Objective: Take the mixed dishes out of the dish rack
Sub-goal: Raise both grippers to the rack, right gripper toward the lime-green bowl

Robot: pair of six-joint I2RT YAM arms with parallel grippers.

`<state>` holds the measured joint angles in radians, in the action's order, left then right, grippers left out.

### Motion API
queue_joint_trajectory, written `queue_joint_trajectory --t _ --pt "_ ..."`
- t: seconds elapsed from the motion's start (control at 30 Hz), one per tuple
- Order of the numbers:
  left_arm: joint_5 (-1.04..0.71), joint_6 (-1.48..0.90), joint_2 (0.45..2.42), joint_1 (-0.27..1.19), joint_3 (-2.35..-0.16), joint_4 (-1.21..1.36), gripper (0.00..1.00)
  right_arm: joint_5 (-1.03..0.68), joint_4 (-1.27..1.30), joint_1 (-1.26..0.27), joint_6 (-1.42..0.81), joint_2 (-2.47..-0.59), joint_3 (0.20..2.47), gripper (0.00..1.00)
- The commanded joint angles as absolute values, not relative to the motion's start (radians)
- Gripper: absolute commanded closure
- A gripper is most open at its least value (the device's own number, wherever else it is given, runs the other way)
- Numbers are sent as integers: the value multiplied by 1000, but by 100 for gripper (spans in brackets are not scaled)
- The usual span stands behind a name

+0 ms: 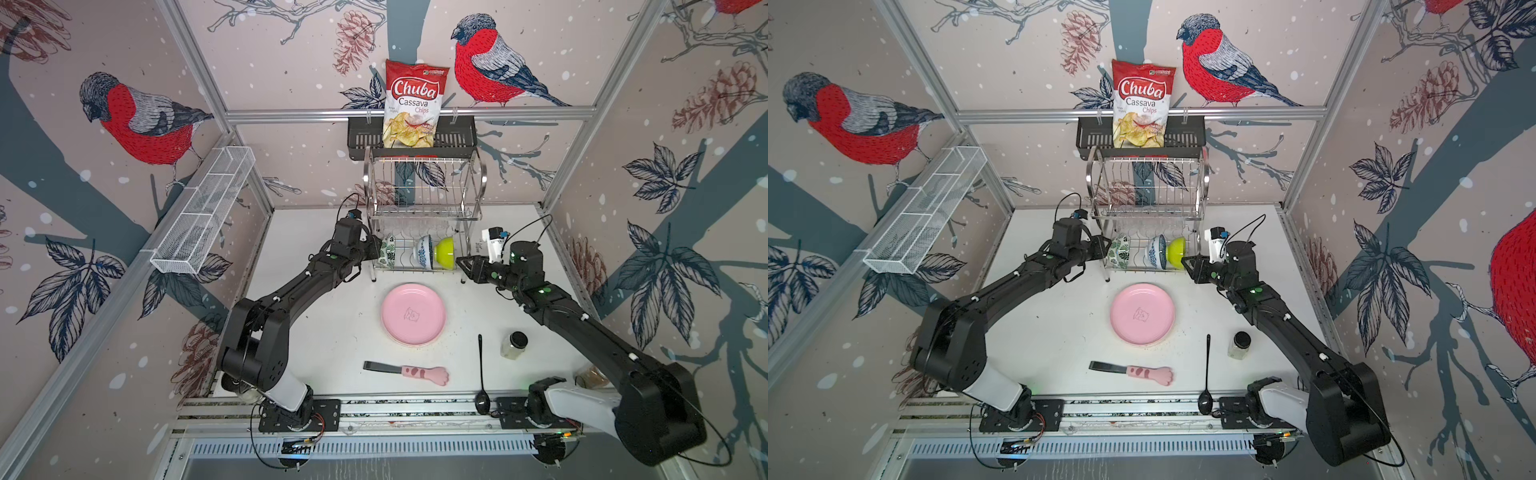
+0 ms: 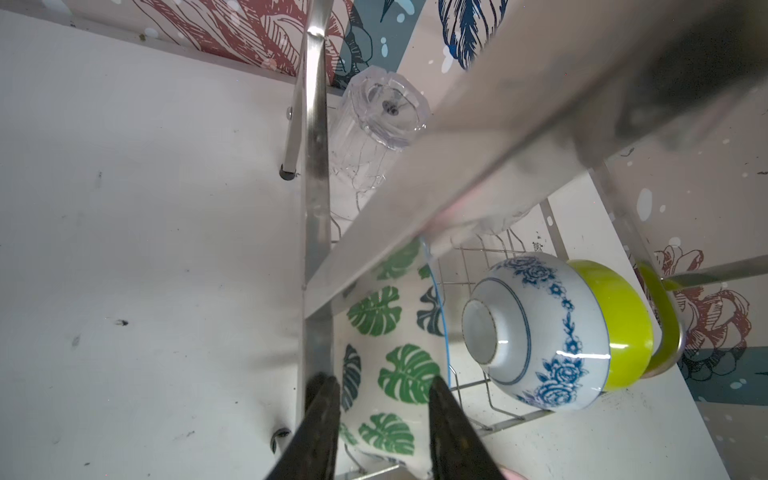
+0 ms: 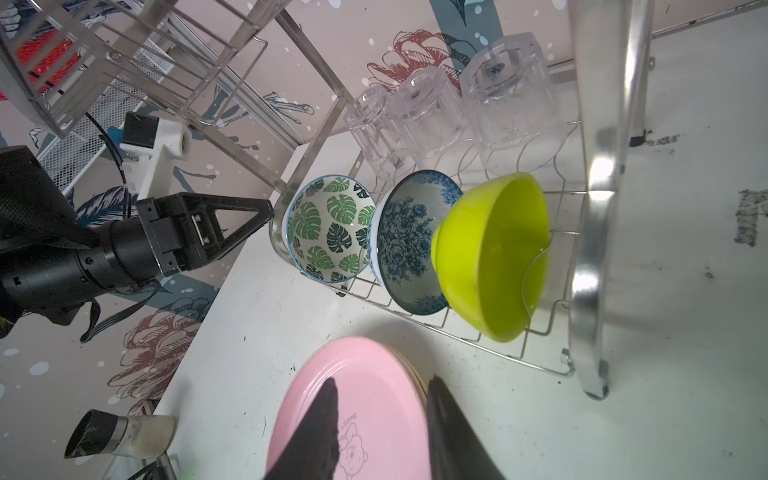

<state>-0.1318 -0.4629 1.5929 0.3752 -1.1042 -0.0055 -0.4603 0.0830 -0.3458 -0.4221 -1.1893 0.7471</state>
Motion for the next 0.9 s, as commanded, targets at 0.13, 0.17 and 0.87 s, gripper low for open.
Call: queue_joint_trajectory --t 0.13,0.17,0.87 --pt "-94 -429 1610 373 -1132 -39 65 -511 140 -344 -406 -1242 782 61" --pt "-92 -429 1602 374 -1132 -42 65 -513 142 -344 -405 -1244 782 61" --pt "-81 -429 1608 362 -1064 -1 58 -496 165 -348 -413 -1356 820 55"
